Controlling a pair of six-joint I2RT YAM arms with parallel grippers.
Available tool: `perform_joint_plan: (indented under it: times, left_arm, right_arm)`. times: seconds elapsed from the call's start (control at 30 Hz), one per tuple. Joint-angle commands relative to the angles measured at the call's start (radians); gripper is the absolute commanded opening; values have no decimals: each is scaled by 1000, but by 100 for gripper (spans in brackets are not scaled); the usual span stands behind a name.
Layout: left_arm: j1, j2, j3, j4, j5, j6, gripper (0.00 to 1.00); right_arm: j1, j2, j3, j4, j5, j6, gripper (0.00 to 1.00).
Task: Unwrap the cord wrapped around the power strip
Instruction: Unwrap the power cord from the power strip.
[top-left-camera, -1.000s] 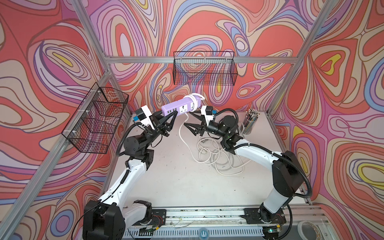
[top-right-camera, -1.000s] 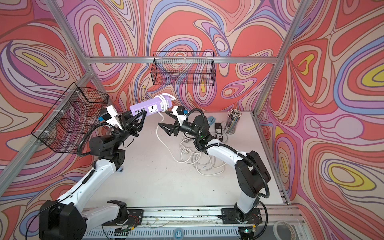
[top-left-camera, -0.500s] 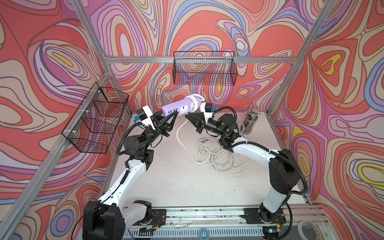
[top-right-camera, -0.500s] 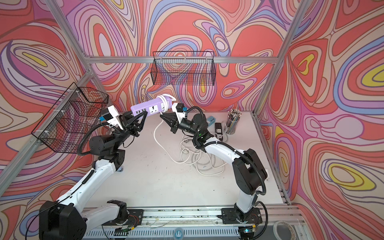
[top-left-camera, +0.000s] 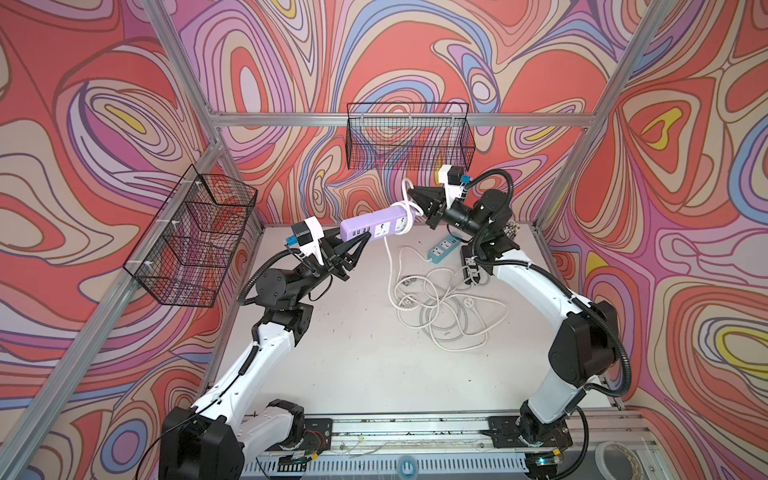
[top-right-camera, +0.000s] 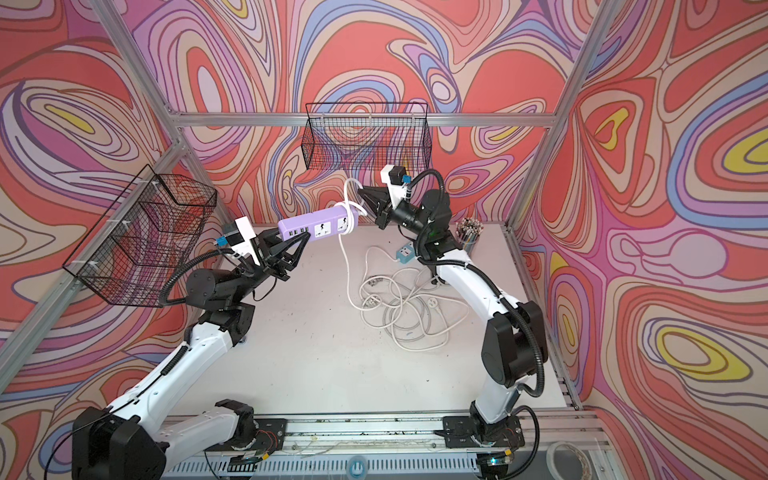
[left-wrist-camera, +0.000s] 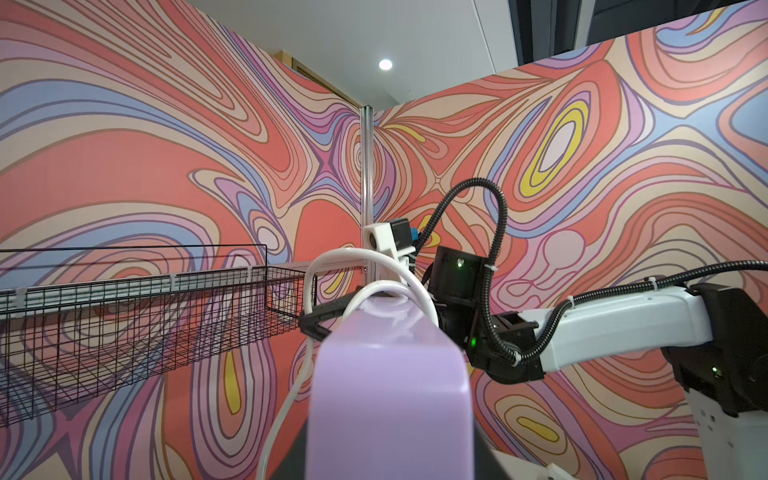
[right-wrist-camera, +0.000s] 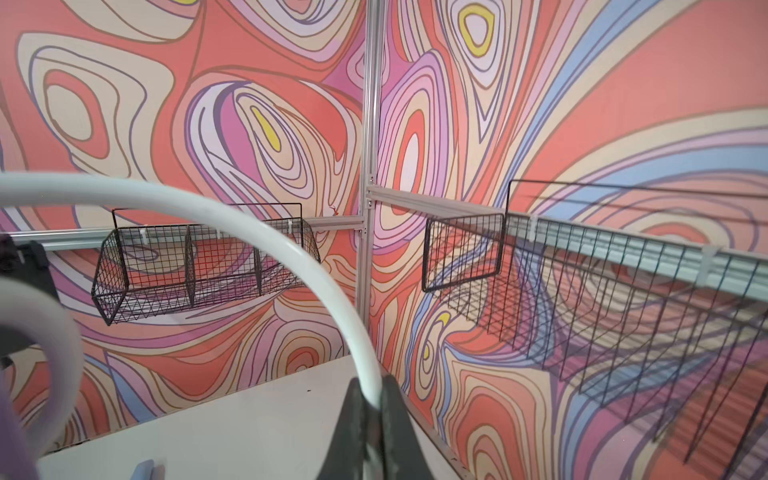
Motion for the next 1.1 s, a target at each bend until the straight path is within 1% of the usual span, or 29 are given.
perform_joint_plan:
  times: [0.0,0.1,0.23,0.37,0.5,0.57,0.7,0.8,0.9,1.0,1.07]
  left_arm:
    - [-6,-7,1,-10,-9,78,0]
    - [-7,-19,-3,-51,-30,122,0]
    - [-6,-38,-8,-98,-68,178,0]
    - [-6,-61,-10,-126,-101,227,0]
    - [-4,-71,-7,-120,-123,240,0]
    - [-3,-74,-1,-115,-126,243,0]
    - [0,-79,18,-110,-137,249,0]
    - [-1,-81,41,-107,-140,250,0]
    - [0,-74,69,-100,-130,232,0]
    - [-1,-63,100,-87,-114,198,0]
    - [-2,-57,120,-73,-106,172,0]
  right_arm:
    - [-2,-62,58,-152,-19,-115,0]
    - [-2,-145,29,-215,-18,-164,0]
    - [-2,-286,-85,-270,-10,-184,0]
    - [-2,-407,-220,-344,-40,-170,0]
    - [-1,-477,-332,-423,-80,-142,0]
    - [1,-497,-387,-445,-101,-122,0]
    - [26,-520,-513,-418,-117,-61,0]
    - [93,-518,-579,-411,-84,-53,0]
    - [165,-482,-616,-398,-49,-48,0]
    - [234,-431,-658,-328,-10,-28,0]
    - [260,-384,-690,-244,11,2,0]
